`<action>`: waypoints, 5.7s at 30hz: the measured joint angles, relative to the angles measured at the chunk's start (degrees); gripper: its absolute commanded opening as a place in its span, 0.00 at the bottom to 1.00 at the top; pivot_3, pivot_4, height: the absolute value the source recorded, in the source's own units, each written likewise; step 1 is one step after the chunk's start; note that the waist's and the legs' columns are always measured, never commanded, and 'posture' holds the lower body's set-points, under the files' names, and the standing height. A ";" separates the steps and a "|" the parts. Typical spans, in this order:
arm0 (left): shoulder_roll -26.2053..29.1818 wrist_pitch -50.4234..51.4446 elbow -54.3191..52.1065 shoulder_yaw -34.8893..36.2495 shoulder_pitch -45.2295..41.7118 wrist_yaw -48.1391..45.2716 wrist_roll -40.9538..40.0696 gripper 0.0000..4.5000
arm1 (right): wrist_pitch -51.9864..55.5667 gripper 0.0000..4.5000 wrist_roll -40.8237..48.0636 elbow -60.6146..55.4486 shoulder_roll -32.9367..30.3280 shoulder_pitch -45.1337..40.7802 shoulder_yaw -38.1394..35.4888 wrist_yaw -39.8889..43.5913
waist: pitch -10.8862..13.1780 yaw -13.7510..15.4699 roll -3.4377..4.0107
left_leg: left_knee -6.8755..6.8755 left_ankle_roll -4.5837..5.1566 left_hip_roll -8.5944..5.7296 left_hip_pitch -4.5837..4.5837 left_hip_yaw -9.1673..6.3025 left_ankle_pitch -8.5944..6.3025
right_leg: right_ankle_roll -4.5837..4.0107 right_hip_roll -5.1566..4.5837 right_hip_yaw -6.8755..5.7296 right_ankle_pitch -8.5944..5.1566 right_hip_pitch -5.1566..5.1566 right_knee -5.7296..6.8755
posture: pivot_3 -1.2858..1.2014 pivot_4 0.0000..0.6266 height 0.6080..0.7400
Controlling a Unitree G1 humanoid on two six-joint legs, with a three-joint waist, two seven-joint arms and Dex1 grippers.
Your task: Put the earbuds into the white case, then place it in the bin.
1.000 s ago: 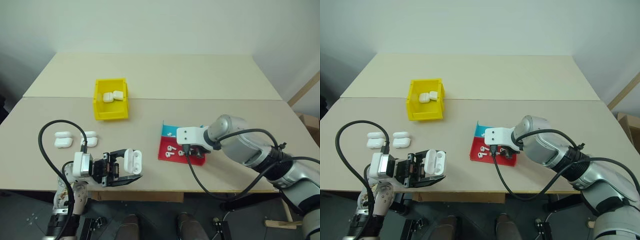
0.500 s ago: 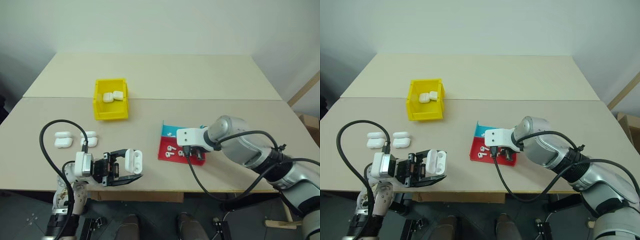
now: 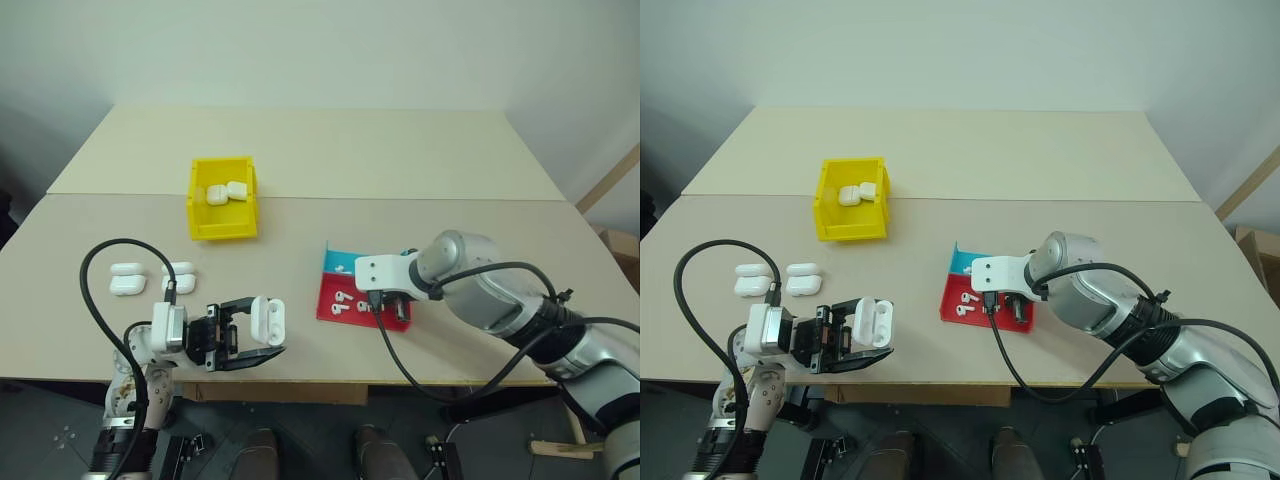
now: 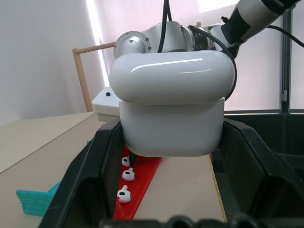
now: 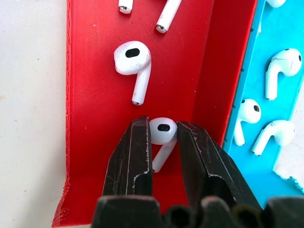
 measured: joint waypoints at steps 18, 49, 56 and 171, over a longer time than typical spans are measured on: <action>-1.25 9.10 -6.01 -2.58 -6.86 6.07 -3.32 0.61 | 4.09 0.14 18.43 -26.63 11.19 16.61 -47.61 -10.56 | -0.08 0.11 -0.12 | -0.01 0.01 0.01 -0.03 -0.11 -0.01 | 0.01 0.06 -0.04 0.00 0.07 0.00 | 0.52 0.24 1.00; 1.24 16.84 -16.69 -5.40 -8.55 14.72 -2.50 0.61 | -42.11 0.14 51.54 -6.99 29.43 21.58 -49.04 0.85 | -0.09 -0.11 -0.06 | -0.04 0.01 0.05 0.10 -0.09 0.00 | 0.00 0.10 -0.03 0.00 0.13 0.02 | 0.52 0.24 1.00; 1.37 18.09 -17.02 -5.40 -8.54 15.49 -2.51 0.61 | -47.84 0.14 48.97 -5.06 29.40 21.22 -46.40 1.60 | -0.09 -0.06 -0.06 | -0.04 0.01 0.04 0.10 -0.11 0.00 | 0.00 0.09 -0.03 0.00 0.14 0.03 | 0.52 0.24 1.00; 3.02 2.63 -11.01 -4.90 4.88 13.22 6.75 0.61 | -40.08 0.63 -9.81 61.56 23.90 -22.09 -8.39 6.75 | -0.01 -0.33 0.09 | -0.12 0.02 0.06 0.08 0.05 -0.01 | -0.12 0.06 0.05 0.00 -0.09 0.12 | 0.52 0.24 1.00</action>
